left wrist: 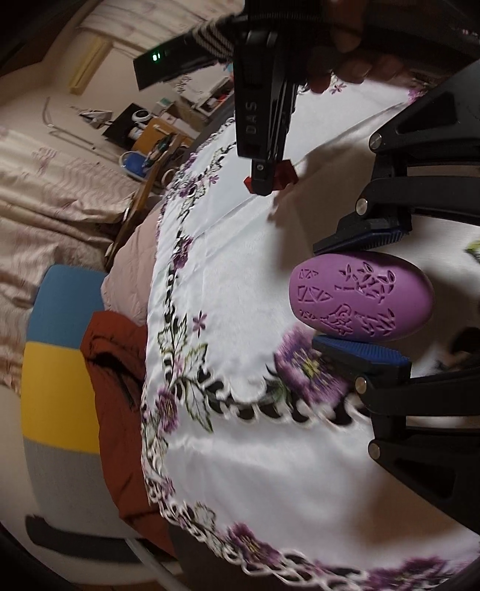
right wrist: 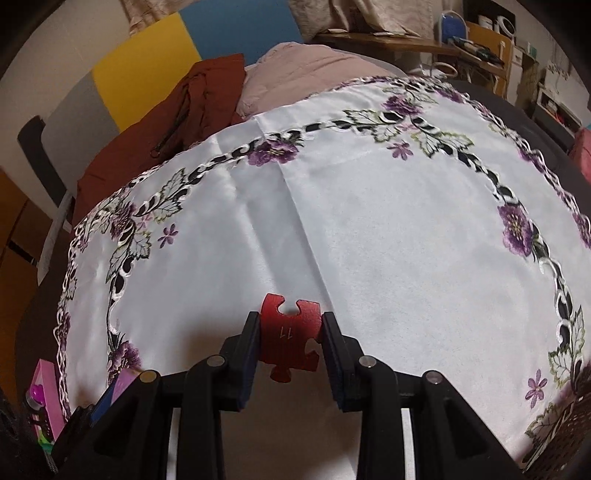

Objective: Organize rigid objects
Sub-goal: 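Lift the purple oval mold with the left gripper and carry it over the tray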

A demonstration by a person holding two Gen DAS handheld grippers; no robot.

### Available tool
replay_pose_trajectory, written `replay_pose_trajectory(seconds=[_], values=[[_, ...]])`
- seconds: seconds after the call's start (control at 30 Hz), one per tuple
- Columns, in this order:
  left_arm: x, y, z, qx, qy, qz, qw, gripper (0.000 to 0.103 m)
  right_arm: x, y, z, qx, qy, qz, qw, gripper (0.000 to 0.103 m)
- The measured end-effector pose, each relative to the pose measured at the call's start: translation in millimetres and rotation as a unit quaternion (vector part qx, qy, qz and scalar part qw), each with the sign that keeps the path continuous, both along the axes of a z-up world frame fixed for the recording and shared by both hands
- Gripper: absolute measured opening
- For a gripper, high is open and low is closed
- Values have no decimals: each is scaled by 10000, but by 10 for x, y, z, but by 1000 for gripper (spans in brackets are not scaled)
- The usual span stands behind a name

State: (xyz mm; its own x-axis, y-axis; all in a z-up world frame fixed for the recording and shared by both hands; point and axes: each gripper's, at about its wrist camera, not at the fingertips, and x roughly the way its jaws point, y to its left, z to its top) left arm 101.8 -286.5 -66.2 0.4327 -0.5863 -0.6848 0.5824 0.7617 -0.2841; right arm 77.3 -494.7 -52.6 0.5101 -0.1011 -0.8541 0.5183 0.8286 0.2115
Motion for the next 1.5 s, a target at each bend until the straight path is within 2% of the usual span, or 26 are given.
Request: replay_pose_trajectory(seconds=[0.3, 0.7, 1.0, 1.27, 1.5], values=[[-277, 525, 175, -209, -162, 281, 9993, 44, 65, 290, 147, -695, -142, 585, 9958, 32], [-552, 1059, 351, -510, -210, 615, 9966, 44, 87, 431, 179, -797, -253, 918, 9923, 32], [-817, 1691, 448, -506, -320, 1069, 9925, 44, 90, 449, 173, -728, -271, 964, 9923, 32], [-1055, 2371, 520, -429, -460, 1646, 9843, 44, 90, 504, 173, -820, -258, 1062, 9906, 32], [-1233, 3020, 398, -21, -415, 2433, 9691, 44, 82, 499, 178, -795, -262, 1037, 9911, 32]])
